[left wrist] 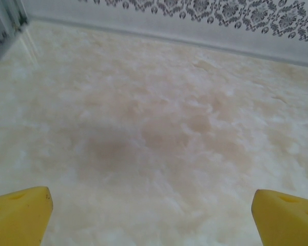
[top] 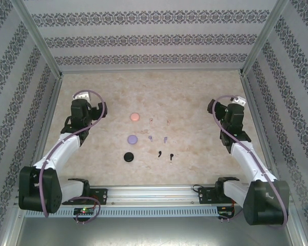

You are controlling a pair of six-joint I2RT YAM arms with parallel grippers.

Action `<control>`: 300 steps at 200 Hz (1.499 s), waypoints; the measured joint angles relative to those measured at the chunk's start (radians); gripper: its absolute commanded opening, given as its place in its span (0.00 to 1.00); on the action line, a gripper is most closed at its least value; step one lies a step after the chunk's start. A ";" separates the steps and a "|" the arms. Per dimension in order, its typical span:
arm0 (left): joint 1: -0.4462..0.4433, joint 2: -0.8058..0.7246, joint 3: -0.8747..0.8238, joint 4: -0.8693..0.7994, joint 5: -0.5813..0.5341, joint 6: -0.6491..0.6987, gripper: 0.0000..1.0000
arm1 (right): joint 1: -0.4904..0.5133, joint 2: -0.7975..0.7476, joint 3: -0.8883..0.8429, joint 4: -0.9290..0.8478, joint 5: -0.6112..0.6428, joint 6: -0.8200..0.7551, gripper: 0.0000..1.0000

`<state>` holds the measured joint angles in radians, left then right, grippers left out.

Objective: Insert the wireless bluetooth earbuds into the charging case

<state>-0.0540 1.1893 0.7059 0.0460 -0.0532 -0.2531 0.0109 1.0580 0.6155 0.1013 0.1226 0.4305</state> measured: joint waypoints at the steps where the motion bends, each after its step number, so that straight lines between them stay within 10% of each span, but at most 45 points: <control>1: -0.001 -0.002 0.001 -0.008 0.000 -0.007 0.99 | 0.002 0.000 0.004 -0.007 0.000 0.000 0.98; 71: -0.004 -0.011 0.085 -0.283 0.043 -0.353 0.99 | 0.514 0.074 0.354 -0.505 0.021 0.059 0.93; 136: -0.002 0.017 0.214 -0.385 0.027 -0.463 0.99 | 0.916 0.513 0.635 -0.743 0.003 0.249 0.84; 300: 0.272 0.142 0.252 -0.399 0.136 -0.570 0.99 | 1.126 1.114 1.175 -1.044 -0.047 0.333 0.81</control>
<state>0.2184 1.3312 0.9577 -0.3531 0.0826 -0.8230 1.1370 2.1719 1.7901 -0.9428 0.0761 0.7631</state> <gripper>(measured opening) 0.994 0.816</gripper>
